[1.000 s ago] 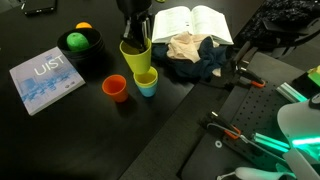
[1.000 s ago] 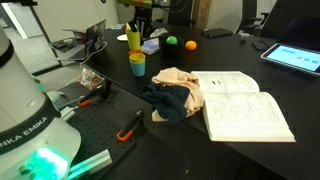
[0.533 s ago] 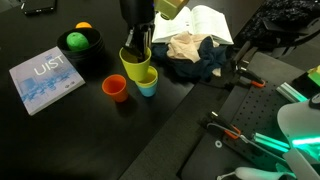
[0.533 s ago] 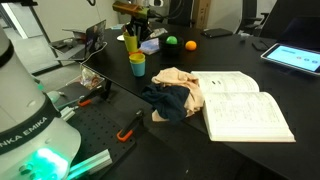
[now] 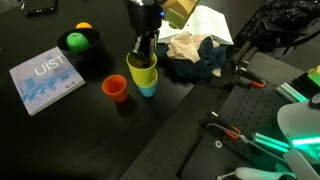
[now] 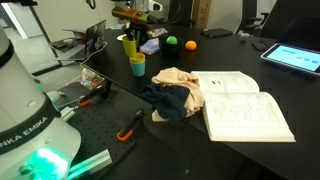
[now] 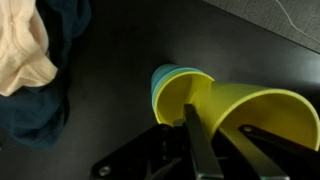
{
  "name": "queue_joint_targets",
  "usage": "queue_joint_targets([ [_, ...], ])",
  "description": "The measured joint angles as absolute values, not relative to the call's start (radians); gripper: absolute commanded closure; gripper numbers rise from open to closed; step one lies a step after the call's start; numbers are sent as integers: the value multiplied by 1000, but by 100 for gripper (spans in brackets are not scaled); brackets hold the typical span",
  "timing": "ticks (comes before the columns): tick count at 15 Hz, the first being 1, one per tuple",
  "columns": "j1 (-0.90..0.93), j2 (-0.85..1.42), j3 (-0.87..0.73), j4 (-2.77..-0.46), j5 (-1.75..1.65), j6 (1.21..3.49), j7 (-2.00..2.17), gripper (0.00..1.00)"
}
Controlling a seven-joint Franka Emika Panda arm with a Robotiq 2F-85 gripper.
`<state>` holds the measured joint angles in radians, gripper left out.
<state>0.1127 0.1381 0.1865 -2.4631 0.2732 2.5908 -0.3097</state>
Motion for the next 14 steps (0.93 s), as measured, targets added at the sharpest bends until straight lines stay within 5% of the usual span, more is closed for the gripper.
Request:
queue_joint_targets([
  [14,113,139,200,-2486,274,2655,-374,99],
])
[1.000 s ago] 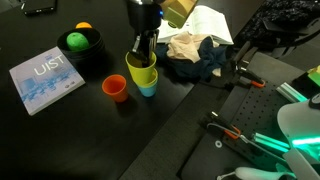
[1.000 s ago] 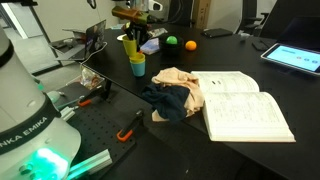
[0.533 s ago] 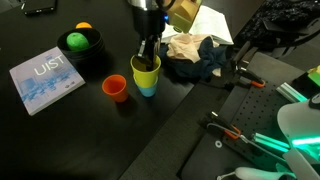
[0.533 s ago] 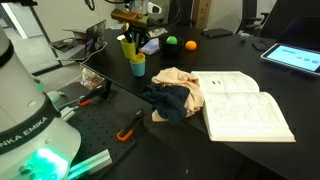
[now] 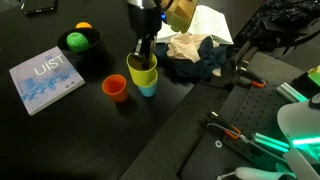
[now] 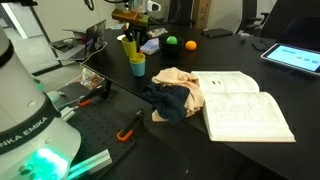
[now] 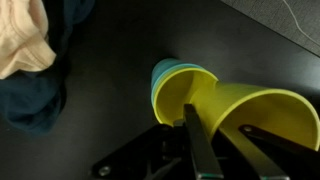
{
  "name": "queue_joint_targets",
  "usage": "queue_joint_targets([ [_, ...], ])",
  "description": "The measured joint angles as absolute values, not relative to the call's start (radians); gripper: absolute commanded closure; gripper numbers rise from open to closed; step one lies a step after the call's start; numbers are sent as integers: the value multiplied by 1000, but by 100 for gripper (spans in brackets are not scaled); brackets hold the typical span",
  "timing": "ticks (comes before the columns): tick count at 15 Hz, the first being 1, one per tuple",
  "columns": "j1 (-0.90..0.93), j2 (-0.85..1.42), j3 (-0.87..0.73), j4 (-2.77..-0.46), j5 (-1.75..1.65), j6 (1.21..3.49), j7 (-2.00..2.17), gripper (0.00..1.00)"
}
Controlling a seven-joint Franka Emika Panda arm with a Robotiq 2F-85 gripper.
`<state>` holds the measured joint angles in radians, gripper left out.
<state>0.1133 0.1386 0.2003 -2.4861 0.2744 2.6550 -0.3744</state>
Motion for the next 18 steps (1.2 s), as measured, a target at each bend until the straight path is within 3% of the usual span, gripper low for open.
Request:
queue_joint_targets([
  [18,56,168,181,-2487,180,2714,-415,99],
])
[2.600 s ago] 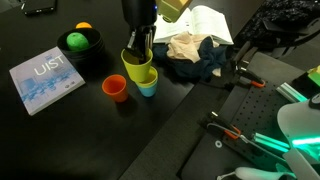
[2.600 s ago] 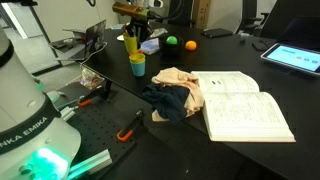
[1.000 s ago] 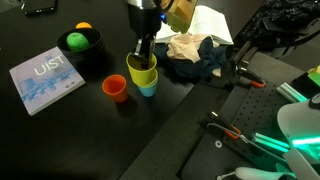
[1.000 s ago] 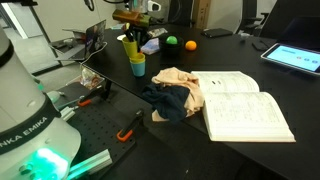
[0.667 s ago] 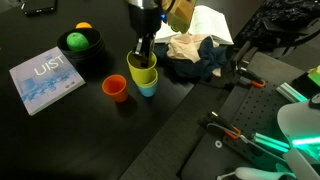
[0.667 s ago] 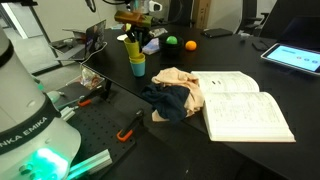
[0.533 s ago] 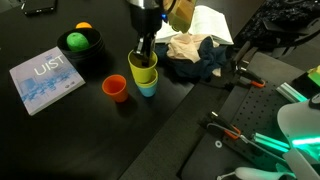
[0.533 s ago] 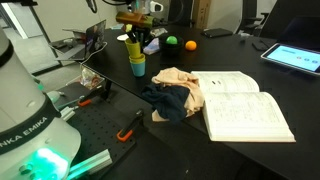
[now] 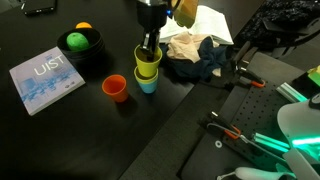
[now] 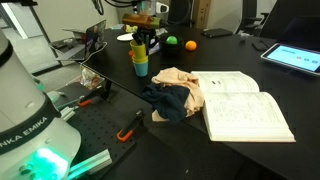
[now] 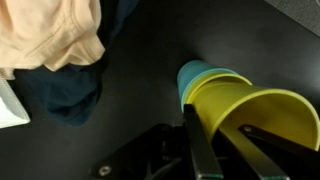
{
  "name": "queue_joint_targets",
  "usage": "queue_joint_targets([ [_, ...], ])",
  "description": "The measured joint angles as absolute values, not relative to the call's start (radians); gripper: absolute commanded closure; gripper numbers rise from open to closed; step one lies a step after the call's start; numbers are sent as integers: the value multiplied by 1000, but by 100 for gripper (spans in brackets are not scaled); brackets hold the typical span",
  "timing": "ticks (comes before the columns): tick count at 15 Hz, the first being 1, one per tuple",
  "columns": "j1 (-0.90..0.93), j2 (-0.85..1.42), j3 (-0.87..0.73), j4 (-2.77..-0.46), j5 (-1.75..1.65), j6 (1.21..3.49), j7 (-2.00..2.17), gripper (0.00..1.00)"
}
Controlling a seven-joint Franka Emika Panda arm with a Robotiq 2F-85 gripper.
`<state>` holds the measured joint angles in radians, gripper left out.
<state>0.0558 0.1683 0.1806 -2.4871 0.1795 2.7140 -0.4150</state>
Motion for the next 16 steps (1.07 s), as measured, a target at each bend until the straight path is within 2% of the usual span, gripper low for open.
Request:
queue_joint_targets([
  [16,67,168,209,-2513,179,2718,-417,99],
])
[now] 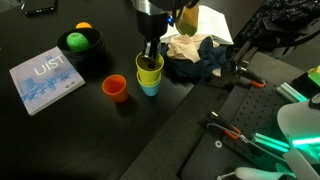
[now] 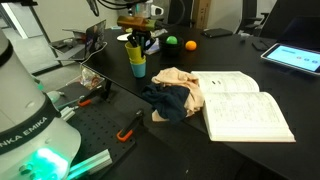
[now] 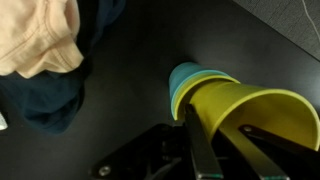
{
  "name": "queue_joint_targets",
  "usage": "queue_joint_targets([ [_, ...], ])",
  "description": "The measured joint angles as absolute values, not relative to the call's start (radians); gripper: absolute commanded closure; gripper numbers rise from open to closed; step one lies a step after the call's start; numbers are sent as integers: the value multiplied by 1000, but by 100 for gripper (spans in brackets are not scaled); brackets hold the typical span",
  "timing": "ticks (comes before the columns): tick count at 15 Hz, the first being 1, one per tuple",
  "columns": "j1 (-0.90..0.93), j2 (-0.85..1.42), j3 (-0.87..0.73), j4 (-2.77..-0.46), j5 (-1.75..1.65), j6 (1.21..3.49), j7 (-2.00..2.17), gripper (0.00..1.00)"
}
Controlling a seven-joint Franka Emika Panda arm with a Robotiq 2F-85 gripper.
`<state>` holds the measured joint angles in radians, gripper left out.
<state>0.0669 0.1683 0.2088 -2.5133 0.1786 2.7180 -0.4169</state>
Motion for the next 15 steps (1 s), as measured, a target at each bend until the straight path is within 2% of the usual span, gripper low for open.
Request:
queue_joint_targets([
  [15,70,194,215,-2535,179,2749,-417,99],
])
